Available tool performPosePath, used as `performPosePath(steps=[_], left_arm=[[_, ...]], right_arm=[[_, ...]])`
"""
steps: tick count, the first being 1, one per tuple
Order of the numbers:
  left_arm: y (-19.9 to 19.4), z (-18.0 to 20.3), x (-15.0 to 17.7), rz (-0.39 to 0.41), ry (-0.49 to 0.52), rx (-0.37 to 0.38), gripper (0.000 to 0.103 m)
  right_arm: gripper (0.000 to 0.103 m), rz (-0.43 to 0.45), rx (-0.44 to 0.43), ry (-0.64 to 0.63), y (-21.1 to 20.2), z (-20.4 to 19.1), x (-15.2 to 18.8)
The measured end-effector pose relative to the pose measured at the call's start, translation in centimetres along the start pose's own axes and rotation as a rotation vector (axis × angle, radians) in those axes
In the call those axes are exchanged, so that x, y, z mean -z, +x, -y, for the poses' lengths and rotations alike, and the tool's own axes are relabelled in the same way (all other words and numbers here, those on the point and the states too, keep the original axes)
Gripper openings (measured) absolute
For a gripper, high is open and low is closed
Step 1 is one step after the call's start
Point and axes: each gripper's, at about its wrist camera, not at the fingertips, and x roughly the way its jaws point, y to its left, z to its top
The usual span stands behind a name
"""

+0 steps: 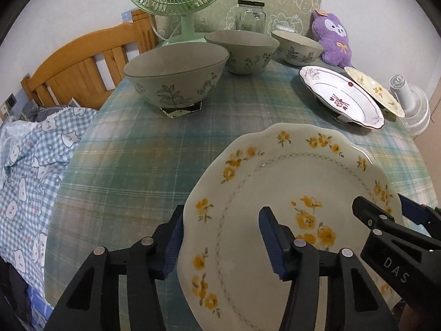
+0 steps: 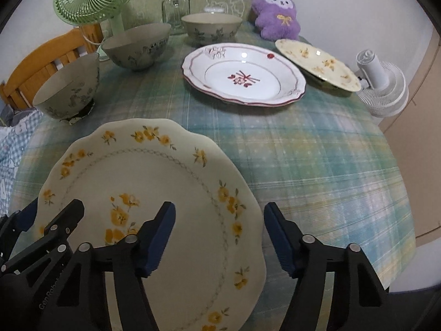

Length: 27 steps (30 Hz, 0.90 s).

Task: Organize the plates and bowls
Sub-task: 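Close both grippers on the large yellow-flower plate's rim and lift it, then carry the held plate with both tools toward the deep yellow-flower plate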

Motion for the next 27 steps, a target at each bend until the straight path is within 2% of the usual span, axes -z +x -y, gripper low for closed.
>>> performPosePath(steps=[12, 15, 22, 27], left_arm=[[0.4, 0.2, 0.0, -0.03, 0.005, -0.003, 0.054], [0.4, 0.4, 0.0, -0.037, 0.004, -0.007, 0.054], [0.1, 1.8, 0.2, -0.065, 0.003, -0.002, 0.054], [-0.4, 4.5, -0.1, -0.066, 0.023, 0.019, 0.053]], right_arm=[[0.065, -0.039, 0.015, -0.002, 0.8, -0.2, -0.4], [0.061, -0.044, 0.018, 0.006, 0.7, 0.1, -0.6], [0.06, -0.067, 0.003, 0.037, 0.5, 2.0, -0.8], [0.06, -0.068, 0.021, 0.055, -0.3, 4.7, -1.0]])
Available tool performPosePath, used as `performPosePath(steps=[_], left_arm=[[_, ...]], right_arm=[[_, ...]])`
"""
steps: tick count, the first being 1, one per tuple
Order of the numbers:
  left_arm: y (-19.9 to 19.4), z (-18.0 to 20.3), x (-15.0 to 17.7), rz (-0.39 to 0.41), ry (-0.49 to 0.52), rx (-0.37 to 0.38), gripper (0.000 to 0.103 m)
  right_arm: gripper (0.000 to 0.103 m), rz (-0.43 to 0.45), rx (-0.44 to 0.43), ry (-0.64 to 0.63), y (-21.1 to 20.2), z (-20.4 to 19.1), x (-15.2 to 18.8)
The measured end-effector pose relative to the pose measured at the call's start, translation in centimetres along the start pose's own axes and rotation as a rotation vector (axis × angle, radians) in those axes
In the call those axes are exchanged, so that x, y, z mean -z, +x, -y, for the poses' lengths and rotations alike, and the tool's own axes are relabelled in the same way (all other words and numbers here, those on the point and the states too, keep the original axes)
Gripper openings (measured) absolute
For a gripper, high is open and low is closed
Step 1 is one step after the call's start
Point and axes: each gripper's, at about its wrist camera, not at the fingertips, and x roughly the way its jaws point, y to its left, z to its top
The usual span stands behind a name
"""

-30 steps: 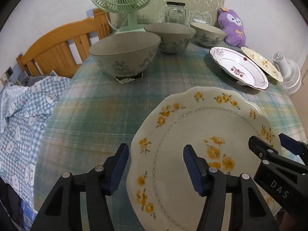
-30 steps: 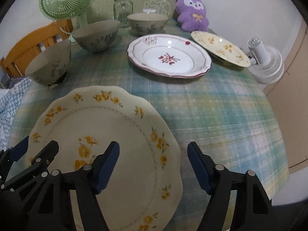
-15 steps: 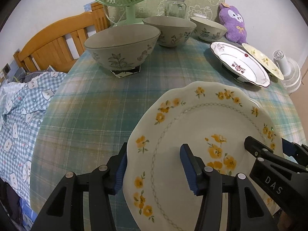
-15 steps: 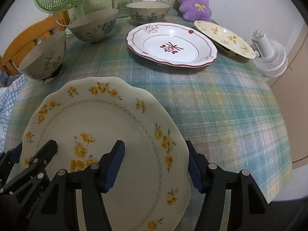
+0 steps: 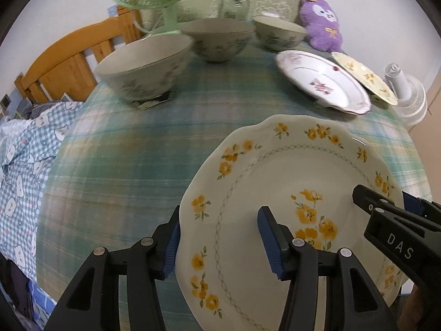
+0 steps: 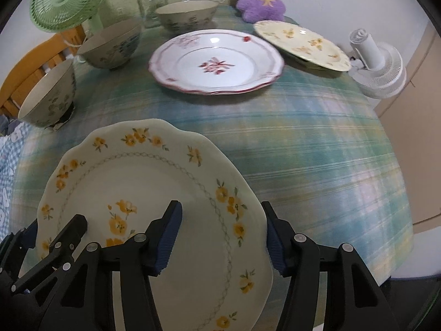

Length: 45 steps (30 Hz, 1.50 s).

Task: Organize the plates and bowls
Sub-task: 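Carry the held plate with both tools toward the deep yellow-flower plate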

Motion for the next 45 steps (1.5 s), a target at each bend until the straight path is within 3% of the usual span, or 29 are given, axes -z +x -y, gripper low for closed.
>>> performPosePath(steps=[15, 24, 35, 41, 44, 45], left_arm=[[0.5, 10.5, -2.2, 0.013, 0.038, 0.021, 0.053], [1.7, 15.9, -2.8, 0.007, 0.048, 0.013, 0.053], [3.0, 17.2, -3.0, 0.0, -0.003, -0.019, 0.054], [2.2, 18.1, -2.7, 0.01, 0.004, -0.029, 0.077], [1.4, 18.8, -2.8, 0.03, 0.025, -0.048, 0.083], [0.9, 19.0, -2.8, 0.035, 0.023, -0.049, 0.084]], right_arm=[[0.06, 0.011, 0.031, 0.034, -0.1, 11.2, -2.5], [0.06, -0.002, 0.033, 0.048, 1.2, 16.0, -3.3], [0.061, -0.027, -0.008, 0.019, 2.6, 17.7, -3.5], [0.064, -0.022, -0.069, -0.003, 2.3, 18.1, -3.8], [0.079, 0.027, -0.062, -0.021, 1.0, 18.4, -4.2], [0.079, 0.045, -0.069, -0.022, 0.4, 18.5, -4.3]])
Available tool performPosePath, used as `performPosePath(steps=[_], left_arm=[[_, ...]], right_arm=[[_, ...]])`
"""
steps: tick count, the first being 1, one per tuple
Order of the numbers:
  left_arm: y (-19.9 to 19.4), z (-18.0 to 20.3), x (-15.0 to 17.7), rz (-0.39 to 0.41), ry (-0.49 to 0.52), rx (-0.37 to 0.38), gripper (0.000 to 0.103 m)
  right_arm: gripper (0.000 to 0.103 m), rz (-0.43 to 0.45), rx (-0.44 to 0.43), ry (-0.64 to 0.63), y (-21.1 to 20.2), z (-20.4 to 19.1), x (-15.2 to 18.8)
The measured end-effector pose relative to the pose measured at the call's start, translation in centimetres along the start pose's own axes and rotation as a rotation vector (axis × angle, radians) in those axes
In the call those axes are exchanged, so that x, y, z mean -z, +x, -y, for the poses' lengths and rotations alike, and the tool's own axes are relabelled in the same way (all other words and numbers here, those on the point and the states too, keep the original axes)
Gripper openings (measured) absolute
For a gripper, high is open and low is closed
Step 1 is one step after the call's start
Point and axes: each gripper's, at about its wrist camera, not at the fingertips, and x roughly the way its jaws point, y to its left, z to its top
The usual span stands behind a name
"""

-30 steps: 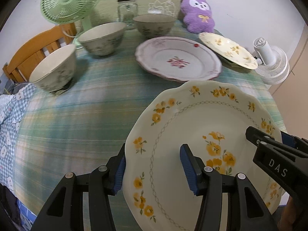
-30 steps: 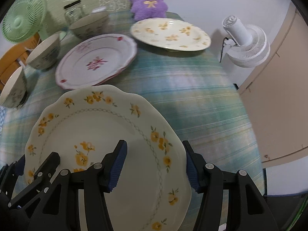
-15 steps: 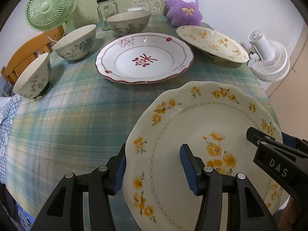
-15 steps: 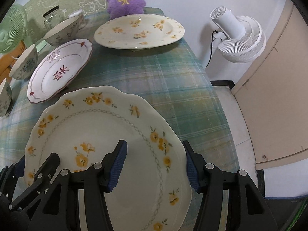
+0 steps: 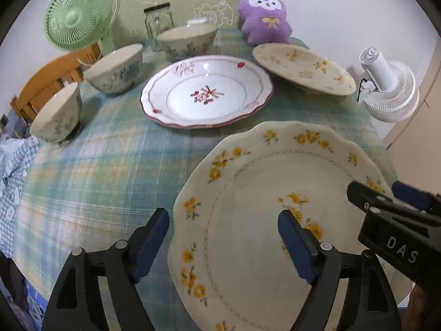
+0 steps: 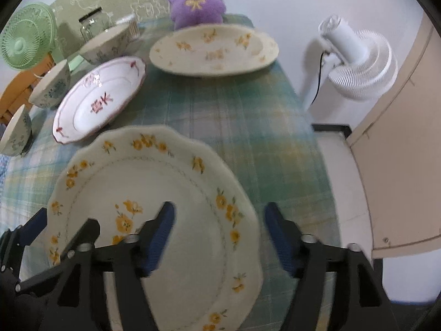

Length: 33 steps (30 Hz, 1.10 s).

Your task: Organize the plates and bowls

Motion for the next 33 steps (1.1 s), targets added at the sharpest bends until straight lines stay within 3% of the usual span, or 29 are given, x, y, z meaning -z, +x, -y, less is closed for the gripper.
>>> performPosePath(steps=[10, 14, 20, 33], left_arm=[[-5.7, -0.2, -1.9, 0.083, -0.008, 0.028, 0.088], [-7.8, -0.5, -3.0, 0.12, 0.008, 0.067, 0.088], [-10.0, -0.5, -4.8, 0.172, 0.014, 0.083, 0.088], [-11.4, 1.1, -10.6, 0.237, 0.032, 0.121, 0.088]], right_arm=[[0.08, 0.095, -0.066, -0.014, -6.1, -0.3, -1.1], [0.08, 0.171, -0.028, -0.013, -9.4, -1.0, -1.4], [0.08, 0.216, 0.003, 0.033, -12.7, -1.0, -2.9], [0.08, 0.302, 0.017, 0.011, -14.8, 0.2, -8.3]])
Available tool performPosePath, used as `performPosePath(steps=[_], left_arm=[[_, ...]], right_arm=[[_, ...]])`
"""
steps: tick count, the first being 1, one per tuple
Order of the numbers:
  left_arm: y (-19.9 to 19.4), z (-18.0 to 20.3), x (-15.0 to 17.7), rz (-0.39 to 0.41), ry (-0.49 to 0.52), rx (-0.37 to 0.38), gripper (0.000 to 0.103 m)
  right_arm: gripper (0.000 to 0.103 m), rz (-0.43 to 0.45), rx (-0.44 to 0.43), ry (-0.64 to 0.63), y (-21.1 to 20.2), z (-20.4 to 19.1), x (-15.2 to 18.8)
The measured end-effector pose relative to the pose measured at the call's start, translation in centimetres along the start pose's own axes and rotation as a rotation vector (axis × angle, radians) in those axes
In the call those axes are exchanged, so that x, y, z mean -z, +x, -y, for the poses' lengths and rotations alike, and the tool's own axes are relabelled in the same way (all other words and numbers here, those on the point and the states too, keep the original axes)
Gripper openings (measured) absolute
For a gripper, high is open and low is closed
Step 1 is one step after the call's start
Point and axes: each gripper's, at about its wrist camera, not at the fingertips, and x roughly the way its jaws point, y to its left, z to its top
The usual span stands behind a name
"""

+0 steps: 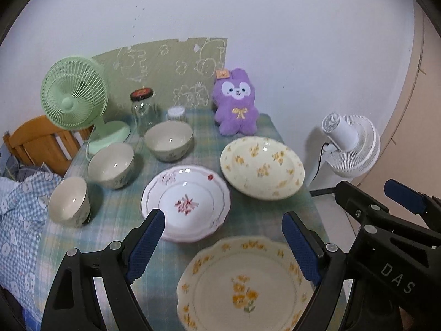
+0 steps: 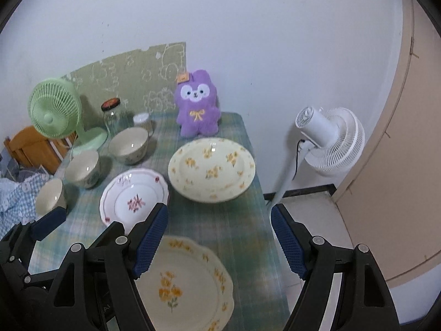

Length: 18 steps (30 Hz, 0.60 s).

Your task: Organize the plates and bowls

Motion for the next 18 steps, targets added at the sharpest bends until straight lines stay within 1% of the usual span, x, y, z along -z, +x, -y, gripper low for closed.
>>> performPosePath(steps=[2, 4, 7, 14, 15, 18], left_arm=[[1.0, 0.6, -1.1, 0.0, 0.002, -0.01, 0.088], [2.0, 1.1, -2.1, -0.004, 0.004, -0.003, 0.088], [4.0, 2.1, -3.6, 0.001, 0.018, -0.026, 0.088], [9.1, 3.4, -6.7, -0.015, 0.012, -0.038, 0.088], [9.8, 3.6, -7.1, -0.016, -0.002, -0.055, 0.088], [12.2, 4.1, -7.9, -0.026, 0.001, -0.074, 0.088]], right_arm=[[0.08, -0.008, -0.005, 0.004, 1.1, 0.6, -1.1], [0.08, -0.011, -0.028, 0.005, 2.4, 1.1, -2.2], [0.08, -0.014, -0.023, -0.003, 4.4, 1.7, -3.6], [0.08, -0.026, -0.031, 0.021, 9.6, 3.6, -6.4], [0.08, -0.029, -0.034, 0.023, 10.4, 3.9, -6.8], [0.08, -0.043, -0.037, 0.026, 13.2, 4.4, -7.7]])
